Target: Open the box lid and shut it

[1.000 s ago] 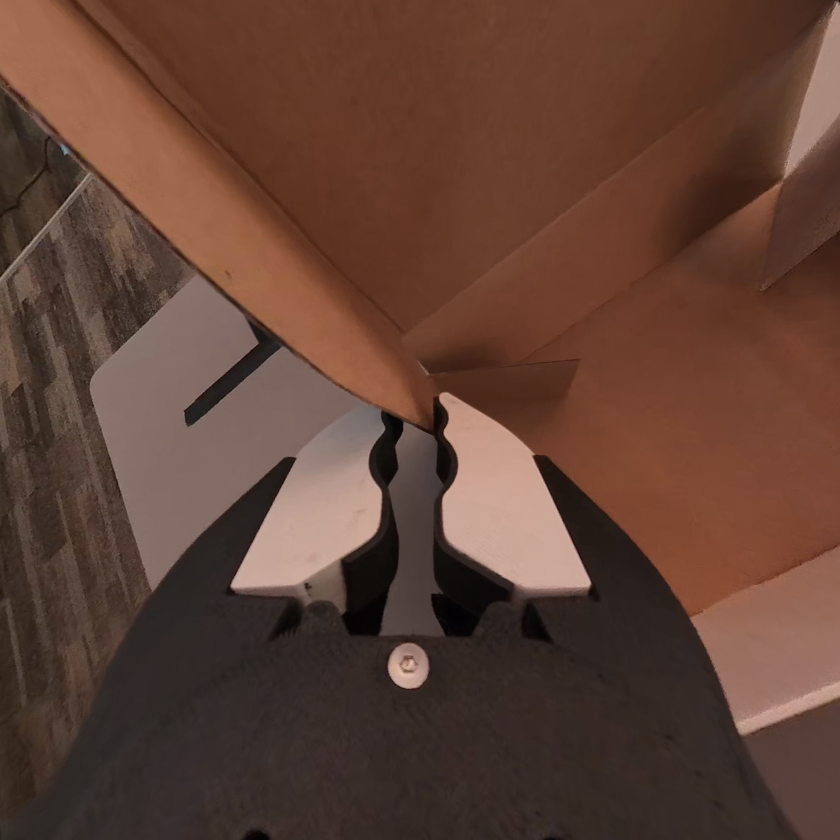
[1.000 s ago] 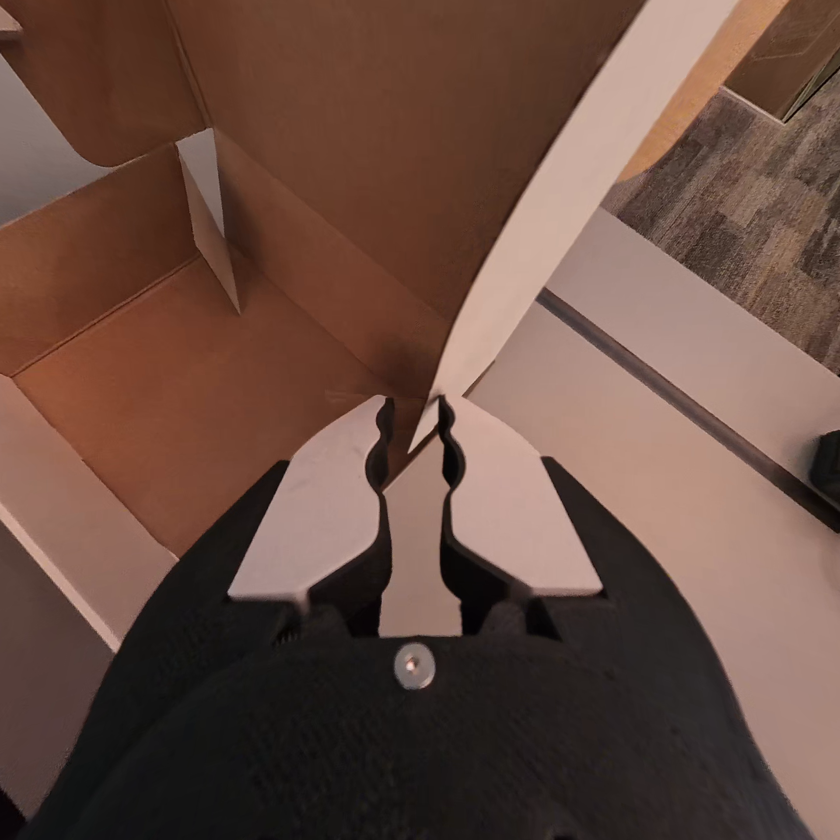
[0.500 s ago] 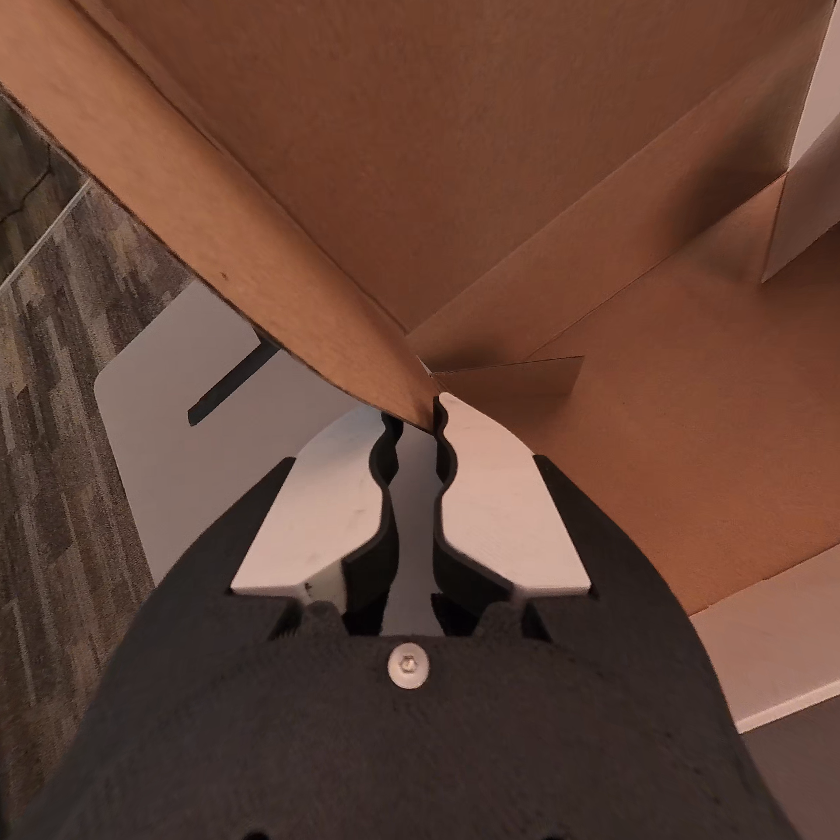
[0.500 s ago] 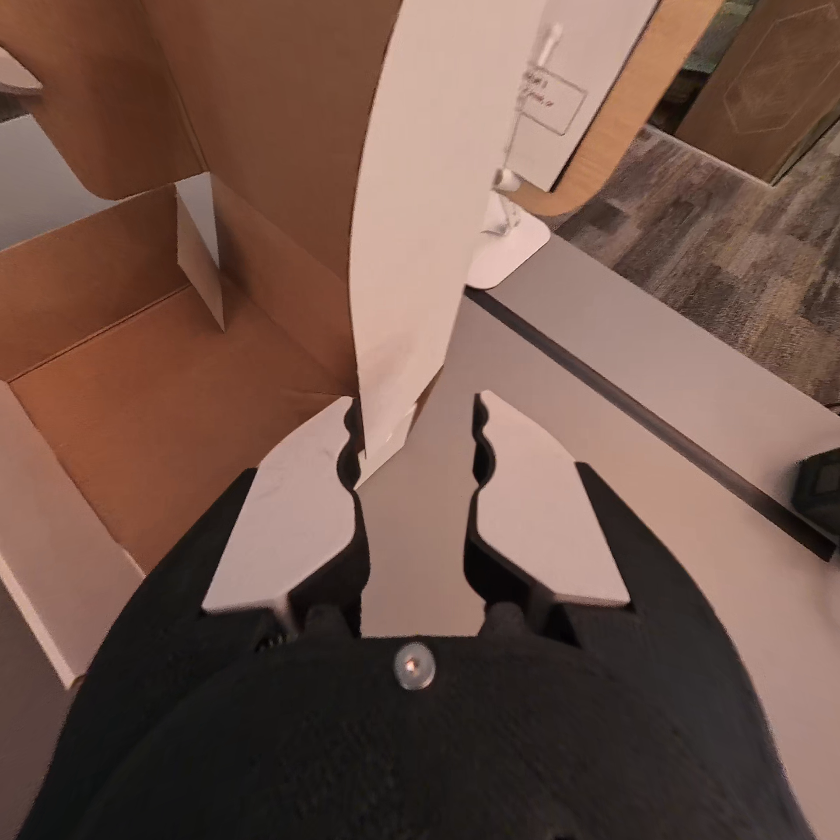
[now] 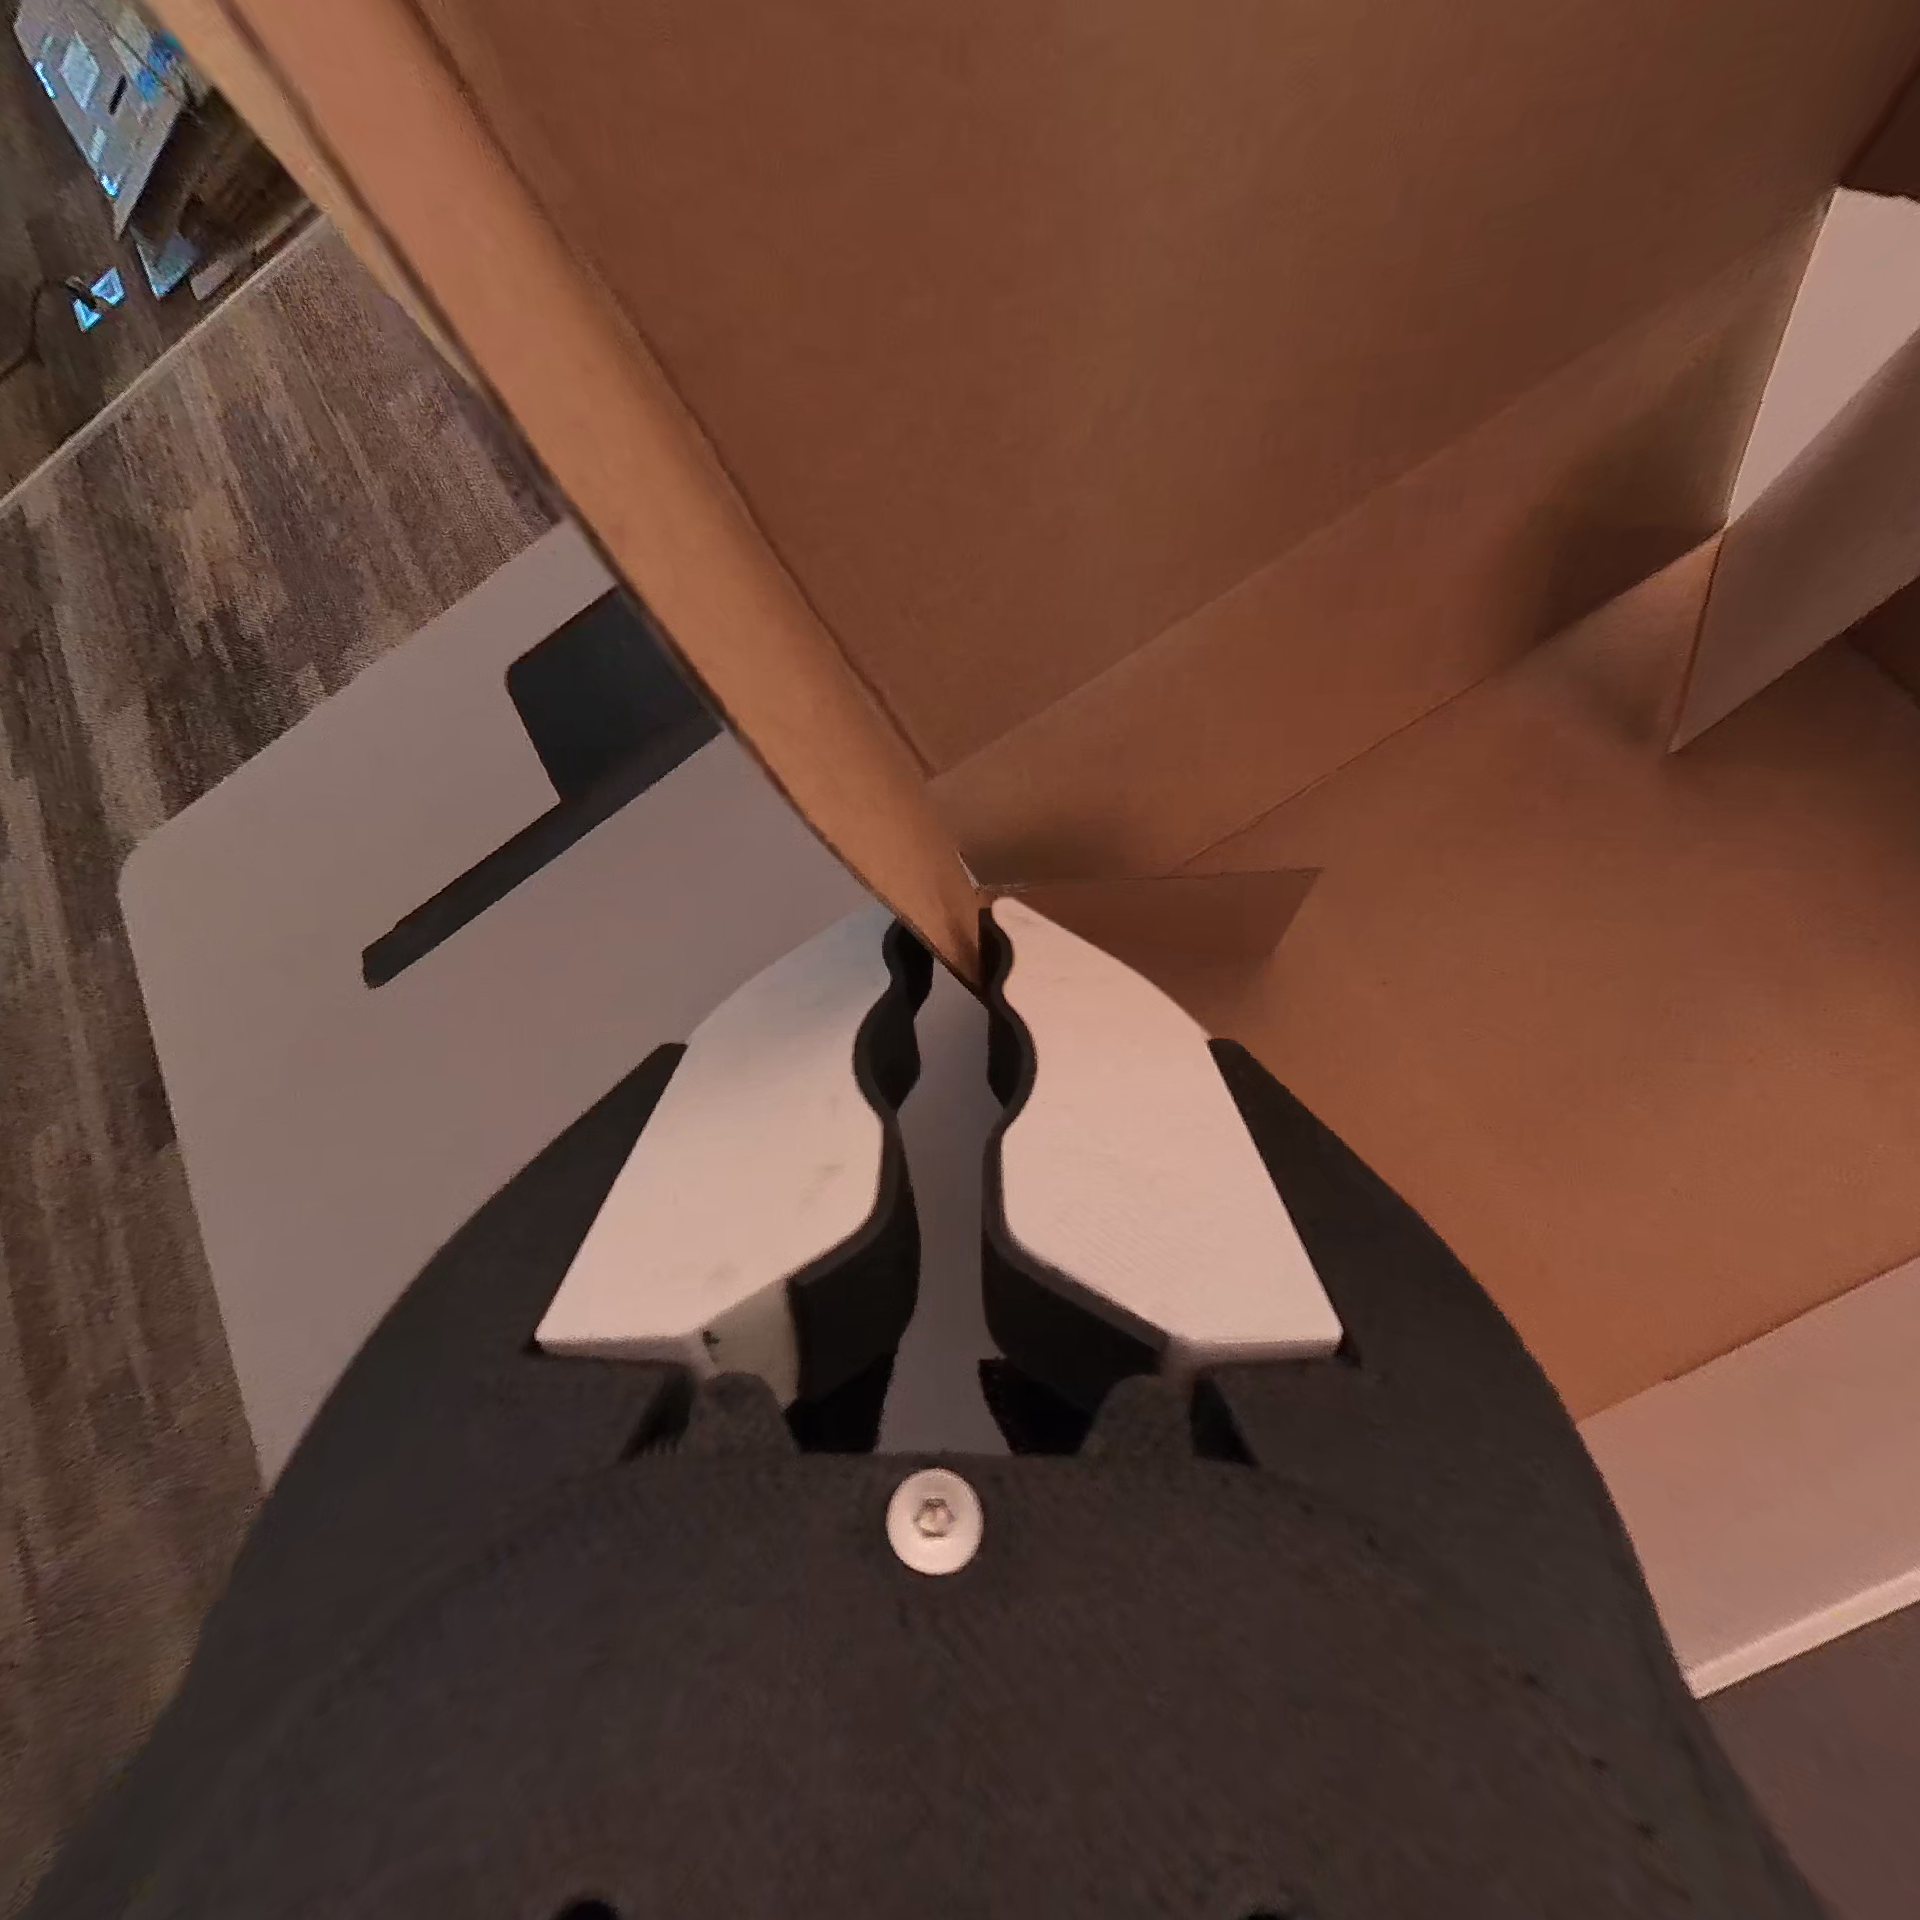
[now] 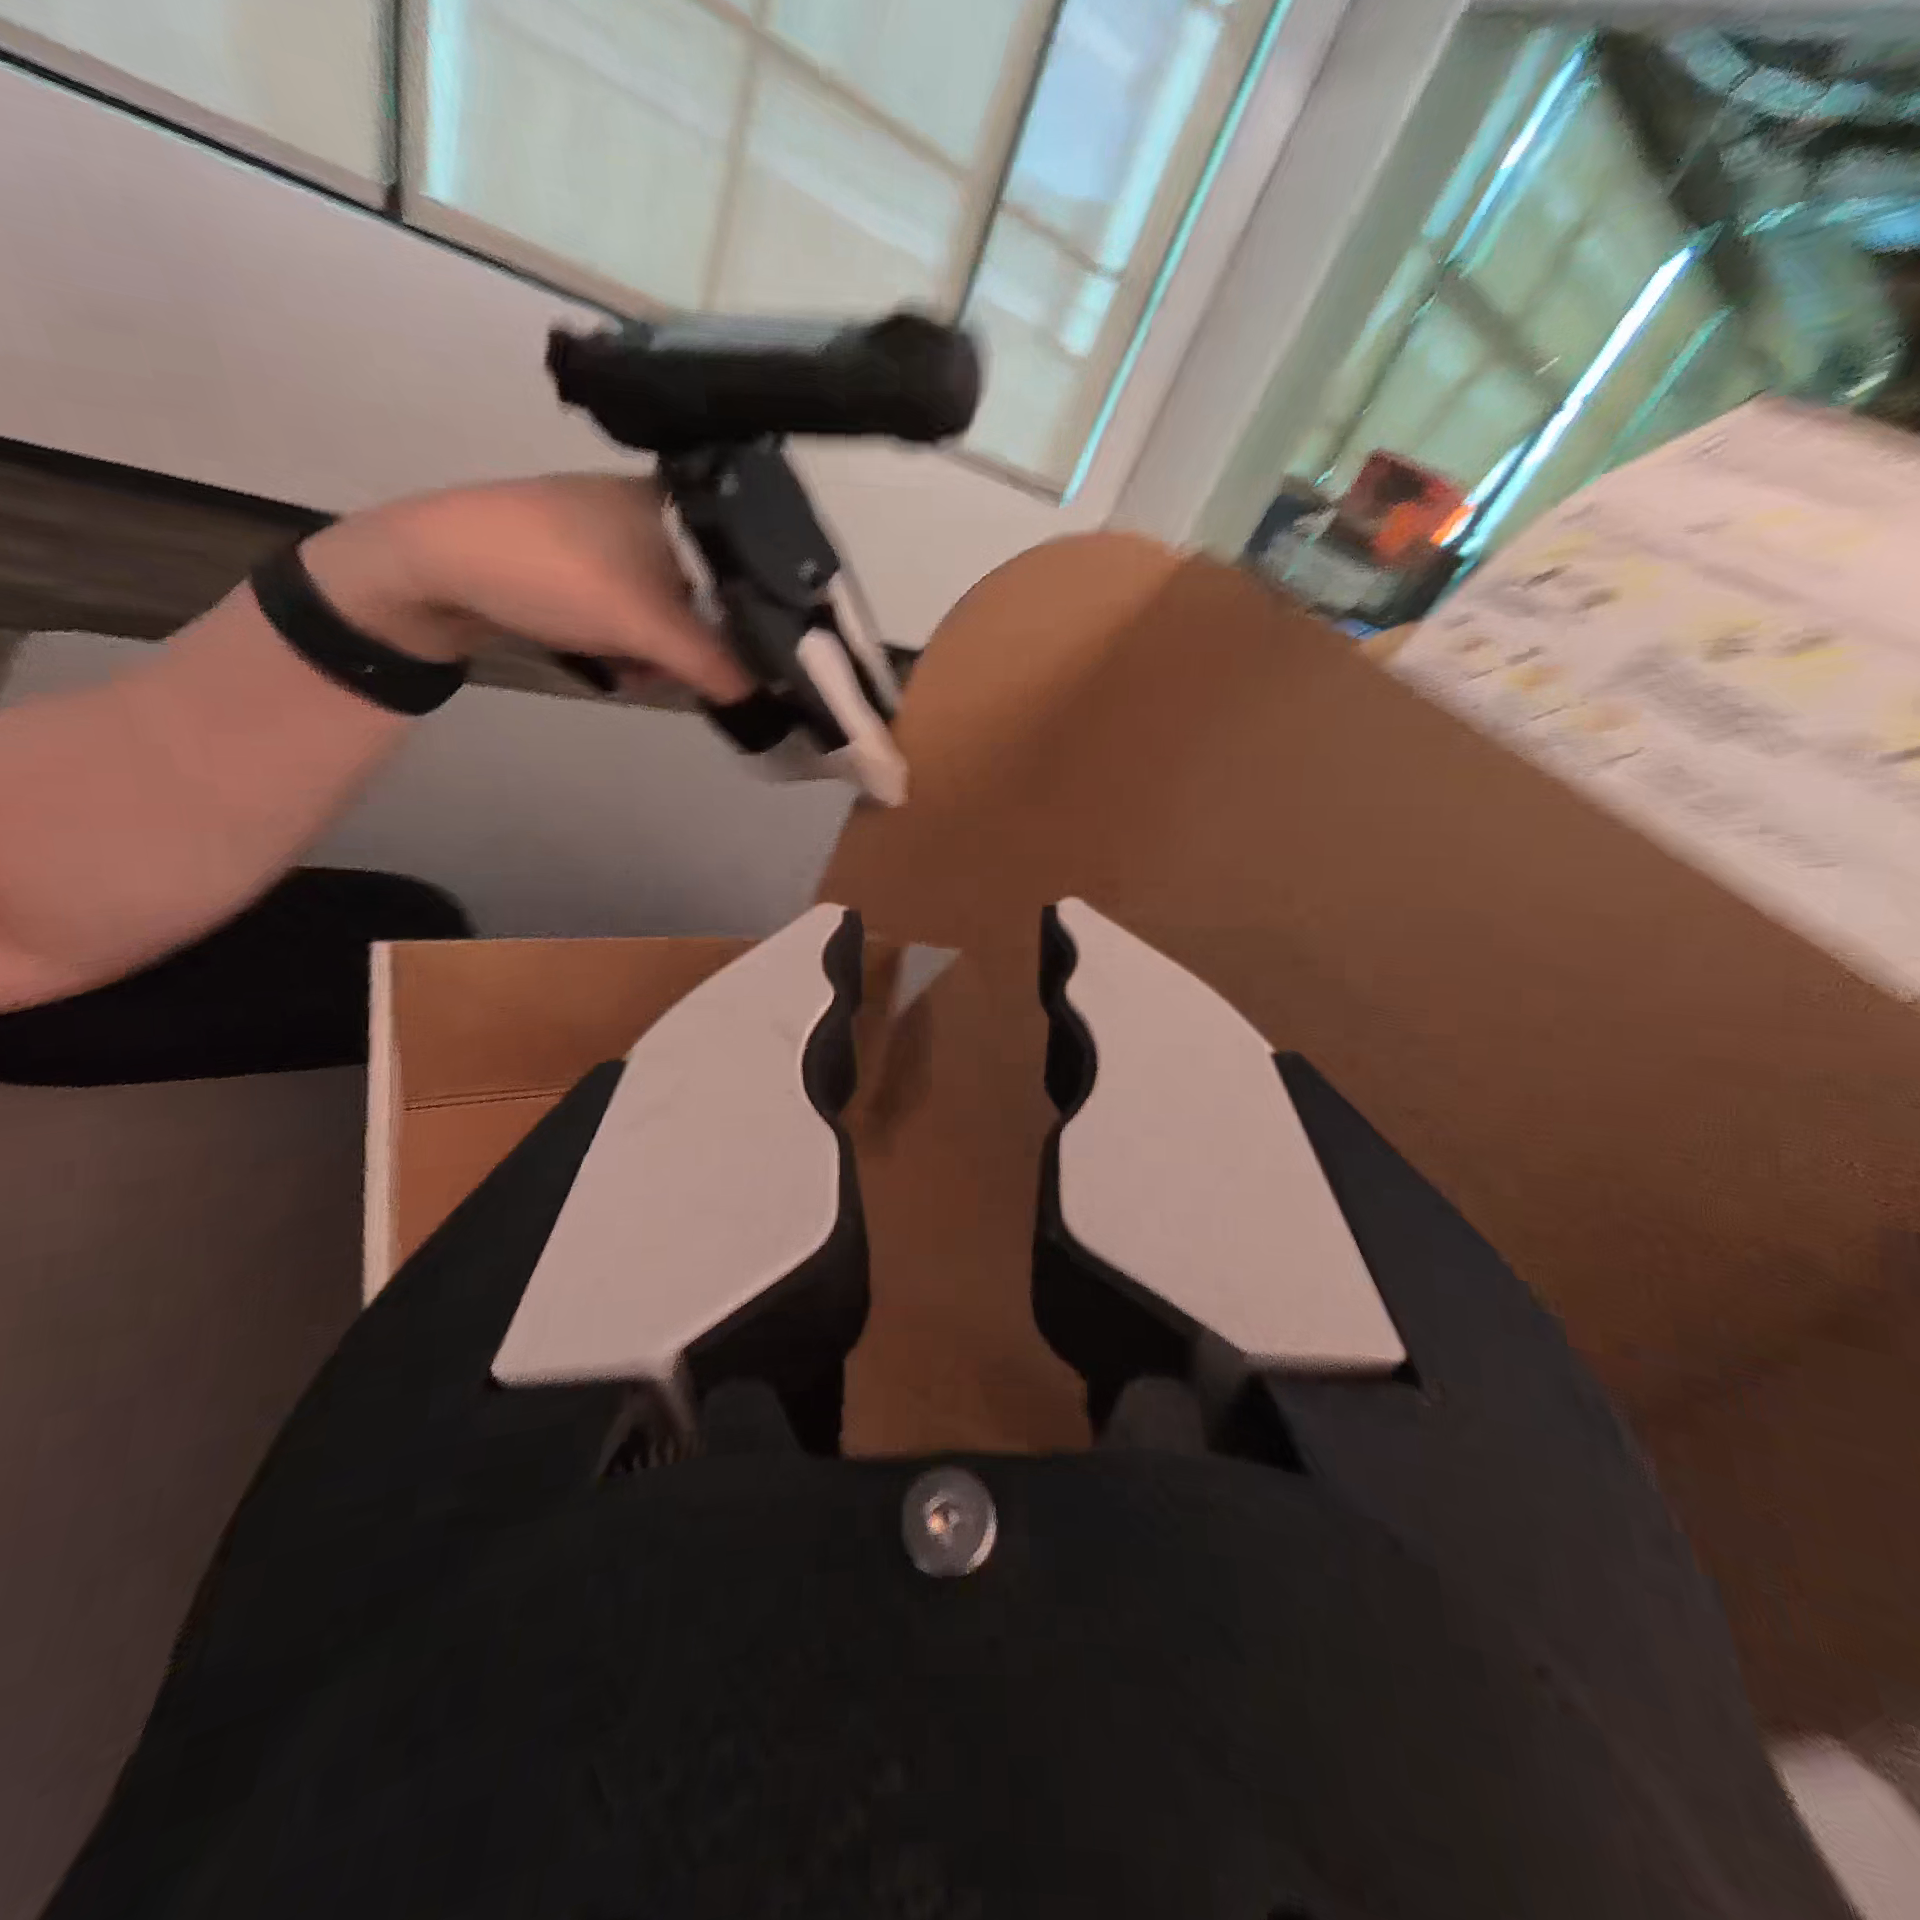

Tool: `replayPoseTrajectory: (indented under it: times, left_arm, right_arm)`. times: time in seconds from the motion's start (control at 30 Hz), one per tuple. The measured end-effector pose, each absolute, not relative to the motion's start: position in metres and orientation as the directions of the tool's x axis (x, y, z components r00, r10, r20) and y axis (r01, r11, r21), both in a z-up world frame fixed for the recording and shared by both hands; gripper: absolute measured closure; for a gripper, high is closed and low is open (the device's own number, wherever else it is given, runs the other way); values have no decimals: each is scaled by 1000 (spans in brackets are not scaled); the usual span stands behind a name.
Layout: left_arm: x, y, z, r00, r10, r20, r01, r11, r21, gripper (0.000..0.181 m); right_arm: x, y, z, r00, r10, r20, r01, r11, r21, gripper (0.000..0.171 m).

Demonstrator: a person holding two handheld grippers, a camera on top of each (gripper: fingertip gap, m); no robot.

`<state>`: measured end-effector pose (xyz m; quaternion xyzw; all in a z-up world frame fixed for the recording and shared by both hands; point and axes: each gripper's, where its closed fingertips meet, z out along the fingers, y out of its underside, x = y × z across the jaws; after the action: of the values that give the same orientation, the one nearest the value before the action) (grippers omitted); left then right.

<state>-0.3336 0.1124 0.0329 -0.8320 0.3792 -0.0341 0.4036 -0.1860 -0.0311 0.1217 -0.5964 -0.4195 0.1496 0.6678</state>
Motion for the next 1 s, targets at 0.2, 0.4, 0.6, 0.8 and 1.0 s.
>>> replayPoseTrajectory:
  times: [0.2,0.4,0.6,0.8,1.0]
  left_arm:
    - [-337,119,36,740,-645,-190,-538,-399,-742,176]
    - [-337,121,34,750,-642,-159,-511,-411,-755,176]
    - [-336,122,35,758,-640,-129,-482,-416,-771,177]
    - [-334,121,36,754,-645,-125,-479,-409,-777,177]
    - [-337,119,37,755,-647,-105,-468,-420,-777,177]
  right_arm:
    - [-248,43,4,541,809,228,484,-78,-872,127]
    - [-263,83,-34,604,779,168,502,-208,-839,123]
    - [-281,90,-52,597,798,83,504,-293,-812,120]
    - [-288,99,-73,592,781,199,619,-282,-733,146]
    - [-285,107,-78,656,745,125,565,-373,-736,168]
